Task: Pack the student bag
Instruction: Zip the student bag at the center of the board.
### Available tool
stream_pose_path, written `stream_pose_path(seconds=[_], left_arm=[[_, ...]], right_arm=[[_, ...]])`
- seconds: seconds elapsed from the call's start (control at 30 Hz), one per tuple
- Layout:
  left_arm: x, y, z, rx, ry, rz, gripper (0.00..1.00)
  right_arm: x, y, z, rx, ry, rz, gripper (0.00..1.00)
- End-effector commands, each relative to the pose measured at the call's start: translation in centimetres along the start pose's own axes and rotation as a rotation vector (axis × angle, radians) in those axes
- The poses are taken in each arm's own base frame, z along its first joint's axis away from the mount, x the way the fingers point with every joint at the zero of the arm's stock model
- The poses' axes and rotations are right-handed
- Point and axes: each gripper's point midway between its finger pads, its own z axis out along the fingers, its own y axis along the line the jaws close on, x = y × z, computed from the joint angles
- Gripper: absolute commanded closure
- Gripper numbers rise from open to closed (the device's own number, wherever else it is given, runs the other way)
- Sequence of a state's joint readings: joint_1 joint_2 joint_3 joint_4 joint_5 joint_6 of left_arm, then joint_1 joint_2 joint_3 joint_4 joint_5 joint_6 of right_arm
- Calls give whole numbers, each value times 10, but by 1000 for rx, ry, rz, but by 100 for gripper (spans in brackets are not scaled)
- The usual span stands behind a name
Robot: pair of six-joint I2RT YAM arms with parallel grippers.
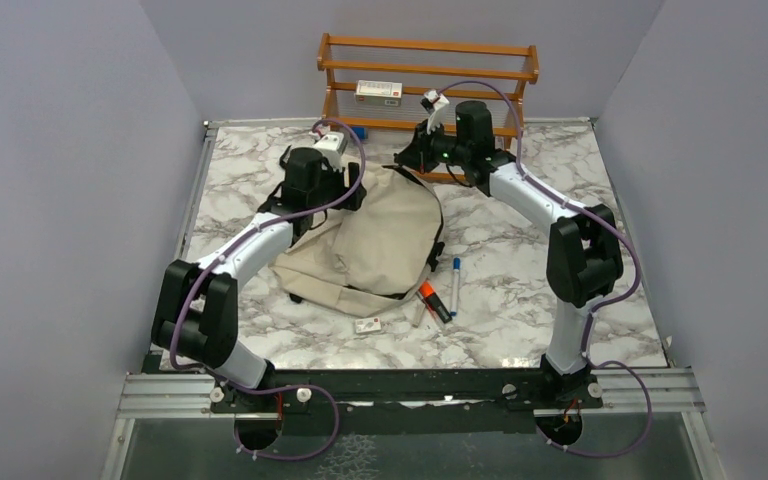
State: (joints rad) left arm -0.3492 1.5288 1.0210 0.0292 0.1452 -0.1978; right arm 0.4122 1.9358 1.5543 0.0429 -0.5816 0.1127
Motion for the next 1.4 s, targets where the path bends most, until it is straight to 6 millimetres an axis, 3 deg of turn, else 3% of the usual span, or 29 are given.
stream_pose_path(seconds=[0.0,0.1,0.23,0.4,0.57,0.77,1.07,1.37], left_arm=[[-97,-14,-18,84,-305,224,27],[-108,-23,-21,200,-356,399,26],[-104,-54,-28,467,-423,682,26],[-104,-72,-26,741,-439,757,27],[-102,-75,-2,894,-358,784,33],[-83,-65,23,943,-249,776,34],[-60,-72,34,1009,-198,701,34],[-46,-71,61,969,-145,695,39]], right_arm=[[-46,20,-7,-86,-101,-36,100],[-50,22,-9,-93,-103,-49,100],[-50,26,-10,-113,-96,-62,100],[-44,29,-12,-125,-80,-69,100],[-40,30,-14,-131,-71,-74,100],[-42,32,-16,-131,-73,-73,100],[-43,32,-17,-126,-71,-74,100],[-44,35,-19,-134,-66,-74,100]])
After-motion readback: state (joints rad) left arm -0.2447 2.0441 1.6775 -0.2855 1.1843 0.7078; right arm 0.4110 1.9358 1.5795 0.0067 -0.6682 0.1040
